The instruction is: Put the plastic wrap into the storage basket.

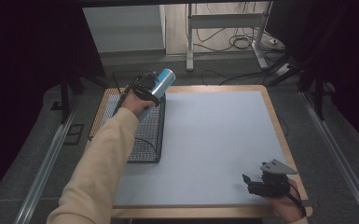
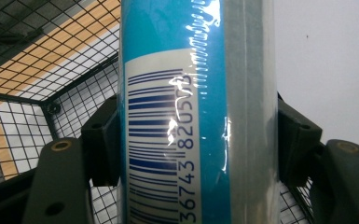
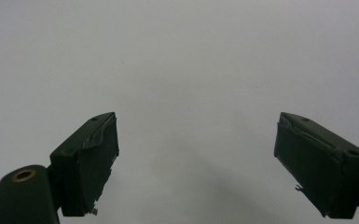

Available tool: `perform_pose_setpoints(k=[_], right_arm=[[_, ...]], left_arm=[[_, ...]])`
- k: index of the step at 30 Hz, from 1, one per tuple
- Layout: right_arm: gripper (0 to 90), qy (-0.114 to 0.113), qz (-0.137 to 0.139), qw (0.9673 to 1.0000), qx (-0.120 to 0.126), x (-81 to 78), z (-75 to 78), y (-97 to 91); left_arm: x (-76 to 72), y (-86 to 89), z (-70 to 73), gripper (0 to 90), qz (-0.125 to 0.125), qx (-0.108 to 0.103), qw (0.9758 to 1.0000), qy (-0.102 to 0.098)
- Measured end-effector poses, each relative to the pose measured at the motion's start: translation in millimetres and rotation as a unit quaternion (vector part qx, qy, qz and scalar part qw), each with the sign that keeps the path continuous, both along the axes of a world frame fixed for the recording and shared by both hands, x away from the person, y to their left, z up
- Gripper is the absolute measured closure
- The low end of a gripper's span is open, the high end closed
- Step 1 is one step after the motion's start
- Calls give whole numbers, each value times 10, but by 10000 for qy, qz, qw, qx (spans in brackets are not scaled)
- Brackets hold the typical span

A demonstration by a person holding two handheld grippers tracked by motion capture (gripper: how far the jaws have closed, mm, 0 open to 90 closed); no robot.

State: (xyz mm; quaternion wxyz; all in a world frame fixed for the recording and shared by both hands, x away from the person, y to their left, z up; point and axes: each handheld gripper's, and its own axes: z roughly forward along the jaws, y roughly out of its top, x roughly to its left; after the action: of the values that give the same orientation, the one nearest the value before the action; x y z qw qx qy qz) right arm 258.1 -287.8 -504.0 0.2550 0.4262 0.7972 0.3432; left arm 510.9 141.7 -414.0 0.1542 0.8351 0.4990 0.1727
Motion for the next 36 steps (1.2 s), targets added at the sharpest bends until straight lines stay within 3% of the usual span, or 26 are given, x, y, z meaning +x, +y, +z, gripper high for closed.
perform_pose_setpoints(k=[5, 15, 27, 31, 32, 35, 36], right_arm=[[140, 14, 3, 10000, -5, -1, -1, 3], [140, 23, -6, 10000, -16, 2, -7, -2], [140, 43, -6, 10000, -26, 0, -12, 7], [140, 36, -6, 10000, -25, -2, -10, 7], [140, 36, -6, 10000, -25, -2, -10, 7], [140, 31, -4, 10000, -28, -5, -7, 7], [140, 35, -4, 10000, -26, -6, -7, 9]], left_arm=[[16, -23, -44, 315, -18, 200, 9998, 71], [72, -28, -208, 315, 71, 277, 9995, 161], [81, -31, -256, 314, 128, 320, 9992, 181], [87, -18, -263, 303, 118, 425, 9988, 205], [86, -17, -261, 303, 107, 427, 9988, 192], [72, -11, -152, 281, 167, 77, 9998, -84], [72, -11, -152, 261, 167, 77, 9998, -84]])
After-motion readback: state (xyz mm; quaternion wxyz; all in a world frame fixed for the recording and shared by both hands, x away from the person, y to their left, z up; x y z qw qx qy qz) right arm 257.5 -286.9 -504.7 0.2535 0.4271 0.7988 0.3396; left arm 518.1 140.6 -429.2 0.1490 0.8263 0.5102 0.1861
